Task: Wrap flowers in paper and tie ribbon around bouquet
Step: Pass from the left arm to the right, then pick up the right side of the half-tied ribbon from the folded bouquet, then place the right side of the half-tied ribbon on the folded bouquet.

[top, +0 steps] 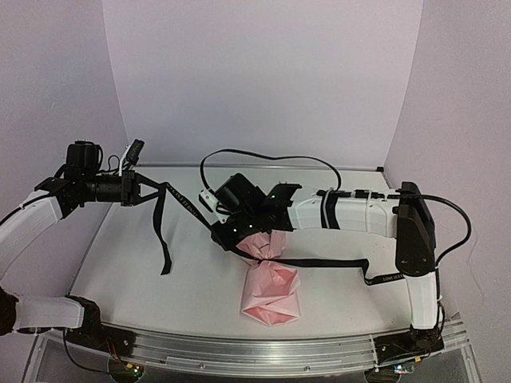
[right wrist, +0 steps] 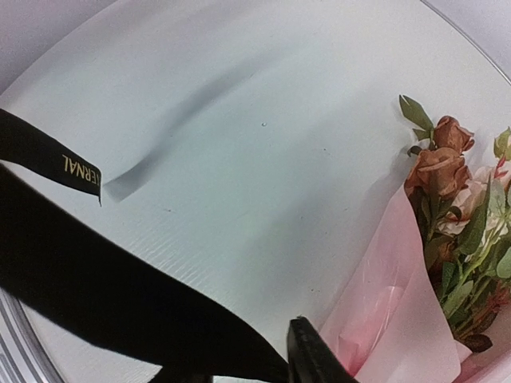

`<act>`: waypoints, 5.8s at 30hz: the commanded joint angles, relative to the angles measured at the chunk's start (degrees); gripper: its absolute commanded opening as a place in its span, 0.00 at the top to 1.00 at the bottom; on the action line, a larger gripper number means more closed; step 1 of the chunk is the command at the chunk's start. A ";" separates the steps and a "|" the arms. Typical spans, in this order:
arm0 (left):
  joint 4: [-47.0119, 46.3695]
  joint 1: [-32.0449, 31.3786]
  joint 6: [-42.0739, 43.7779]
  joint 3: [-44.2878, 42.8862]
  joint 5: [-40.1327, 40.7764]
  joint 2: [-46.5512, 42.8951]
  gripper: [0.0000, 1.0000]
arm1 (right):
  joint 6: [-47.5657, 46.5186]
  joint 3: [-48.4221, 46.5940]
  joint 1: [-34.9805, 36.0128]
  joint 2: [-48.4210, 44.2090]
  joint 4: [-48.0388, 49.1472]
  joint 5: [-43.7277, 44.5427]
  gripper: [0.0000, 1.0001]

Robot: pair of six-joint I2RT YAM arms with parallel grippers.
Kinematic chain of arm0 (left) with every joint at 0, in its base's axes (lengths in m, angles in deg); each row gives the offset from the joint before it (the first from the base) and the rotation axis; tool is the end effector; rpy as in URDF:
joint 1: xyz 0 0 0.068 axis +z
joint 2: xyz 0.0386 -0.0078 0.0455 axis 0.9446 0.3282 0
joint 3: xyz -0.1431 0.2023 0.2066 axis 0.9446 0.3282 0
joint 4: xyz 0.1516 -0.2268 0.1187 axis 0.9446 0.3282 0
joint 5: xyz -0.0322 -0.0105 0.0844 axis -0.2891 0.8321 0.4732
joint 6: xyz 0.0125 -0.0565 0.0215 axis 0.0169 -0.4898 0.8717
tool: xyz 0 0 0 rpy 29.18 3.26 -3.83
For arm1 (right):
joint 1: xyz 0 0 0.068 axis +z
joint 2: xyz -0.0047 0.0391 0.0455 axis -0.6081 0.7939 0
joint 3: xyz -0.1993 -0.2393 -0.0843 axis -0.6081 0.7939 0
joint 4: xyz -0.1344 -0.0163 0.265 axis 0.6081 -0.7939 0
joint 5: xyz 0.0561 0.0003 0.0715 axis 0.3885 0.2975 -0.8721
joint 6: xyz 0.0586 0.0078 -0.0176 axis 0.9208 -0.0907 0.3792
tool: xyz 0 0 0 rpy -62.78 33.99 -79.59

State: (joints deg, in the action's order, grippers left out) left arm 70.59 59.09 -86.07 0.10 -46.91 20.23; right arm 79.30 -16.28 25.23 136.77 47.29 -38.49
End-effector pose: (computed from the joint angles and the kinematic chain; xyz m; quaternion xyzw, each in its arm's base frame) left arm 0.2319 -0.0873 0.3603 0.1940 0.7754 -0.5010 0.3318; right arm 0.2566 0.4955 0.2654 -0.4280 0.8146 0.2188 0.3246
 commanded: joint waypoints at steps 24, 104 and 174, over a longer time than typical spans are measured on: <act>-5.89 -20.72 -1.22 6.76 33.27 11.87 0.78 | 5.99 23.72 -0.15 -23.65 -3.68 9.78 1.00; -2.15 -48.01 16.99 -30.97 15.84 52.86 0.92 | 32.12 56.82 -22.74 -50.93 -20.95 14.38 0.37; -23.41 -21.70 -1.47 -16.18 7.94 32.50 0.60 | 11.94 2.48 -4.63 -22.95 -39.57 -31.29 1.00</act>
State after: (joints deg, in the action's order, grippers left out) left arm 50.32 35.94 -85.15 -16.78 -36.70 54.70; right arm 91.92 -11.39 17.45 112.00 10.15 -71.49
